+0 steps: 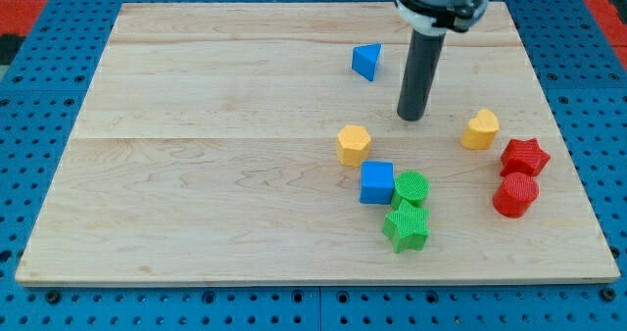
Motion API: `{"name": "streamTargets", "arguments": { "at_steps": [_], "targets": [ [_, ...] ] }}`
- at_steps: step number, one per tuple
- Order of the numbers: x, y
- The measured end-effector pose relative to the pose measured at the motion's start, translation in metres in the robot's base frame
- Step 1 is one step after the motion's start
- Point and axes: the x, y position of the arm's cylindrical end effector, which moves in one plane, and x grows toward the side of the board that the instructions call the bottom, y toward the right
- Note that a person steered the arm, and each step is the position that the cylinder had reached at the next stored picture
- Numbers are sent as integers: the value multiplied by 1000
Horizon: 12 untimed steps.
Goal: Push blue cube closer to blue triangle
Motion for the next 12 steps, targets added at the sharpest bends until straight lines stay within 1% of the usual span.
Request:
{"name": "streamTargets", "arguments": {
  "at_steps": [1, 3, 6, 8, 10, 11, 12],
  "targets": [
    [29, 0],
    [66, -4],
    [96, -59],
    [101, -101],
    [142, -109],
    [151, -118],
    [151, -148]
  ]
}}
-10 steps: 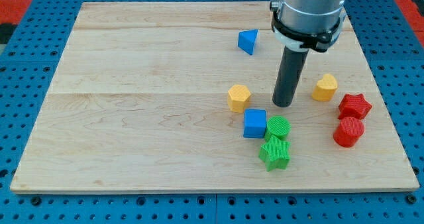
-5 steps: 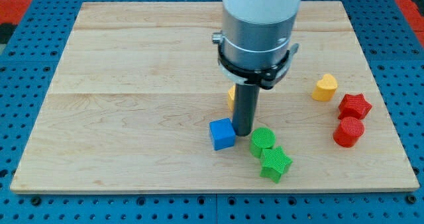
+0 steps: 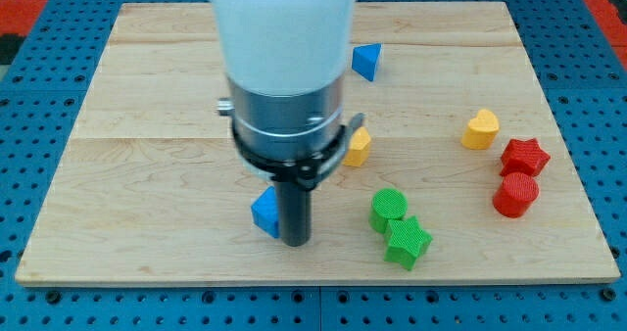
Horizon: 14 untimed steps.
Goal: Push blue cube closer to blue triangle
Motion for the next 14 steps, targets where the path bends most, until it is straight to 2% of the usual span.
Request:
{"name": "streamTargets", "arguments": {
  "at_steps": [3, 8, 11, 14],
  "targets": [
    [-36, -63],
    [-157, -64],
    [-139, -50],
    [-151, -40]
  ]
}}
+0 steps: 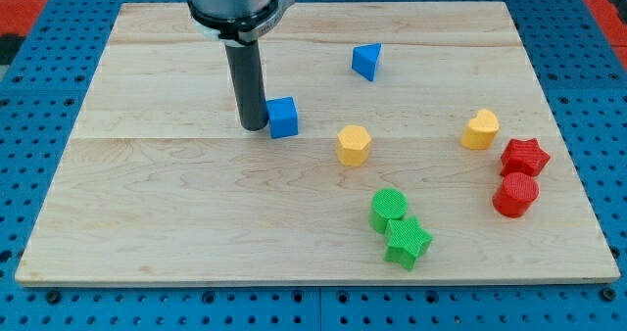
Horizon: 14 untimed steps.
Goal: Push blue cube closer to blue triangle
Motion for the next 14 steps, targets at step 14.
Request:
{"name": "streamTargets", "arguments": {
  "at_steps": [14],
  "targets": [
    [-46, 97]
  ]
}}
